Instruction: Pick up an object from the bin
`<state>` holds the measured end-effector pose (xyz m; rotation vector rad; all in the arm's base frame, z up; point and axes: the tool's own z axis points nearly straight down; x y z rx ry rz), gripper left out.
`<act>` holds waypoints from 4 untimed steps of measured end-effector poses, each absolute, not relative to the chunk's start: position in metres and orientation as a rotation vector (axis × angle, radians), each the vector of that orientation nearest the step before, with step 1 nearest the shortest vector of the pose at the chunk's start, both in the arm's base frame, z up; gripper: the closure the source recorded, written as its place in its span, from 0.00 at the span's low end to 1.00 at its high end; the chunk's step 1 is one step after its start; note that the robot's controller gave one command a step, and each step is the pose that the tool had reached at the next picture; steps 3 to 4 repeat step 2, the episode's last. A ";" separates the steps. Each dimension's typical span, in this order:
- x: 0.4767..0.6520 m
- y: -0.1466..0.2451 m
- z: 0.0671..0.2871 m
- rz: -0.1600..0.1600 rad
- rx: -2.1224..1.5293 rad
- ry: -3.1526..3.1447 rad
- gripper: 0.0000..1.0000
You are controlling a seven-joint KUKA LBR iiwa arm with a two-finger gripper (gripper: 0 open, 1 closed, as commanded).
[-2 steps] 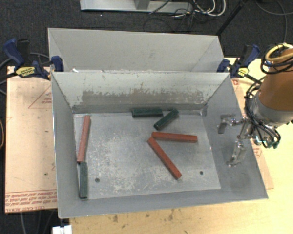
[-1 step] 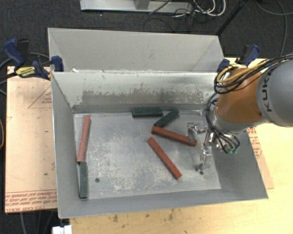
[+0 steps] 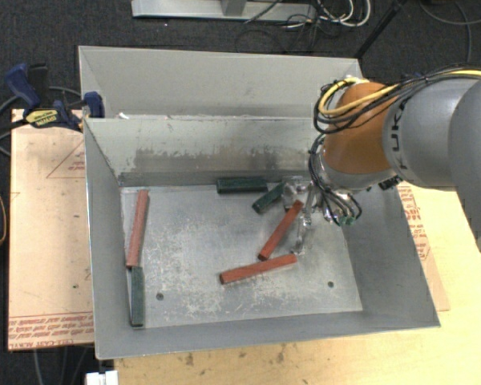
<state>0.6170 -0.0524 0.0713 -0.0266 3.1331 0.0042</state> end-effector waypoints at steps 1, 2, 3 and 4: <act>0.615 -0.055 0.071 0.001 -0.022 3.137 1.00; 0.627 -0.030 0.232 0.000 -0.050 3.128 1.00; 0.627 -0.030 0.232 0.000 -0.050 3.128 1.00; 0.627 -0.030 0.232 0.000 -0.050 3.128 1.00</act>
Offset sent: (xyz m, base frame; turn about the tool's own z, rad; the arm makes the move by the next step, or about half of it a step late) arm 0.0000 0.0000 0.0000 0.0000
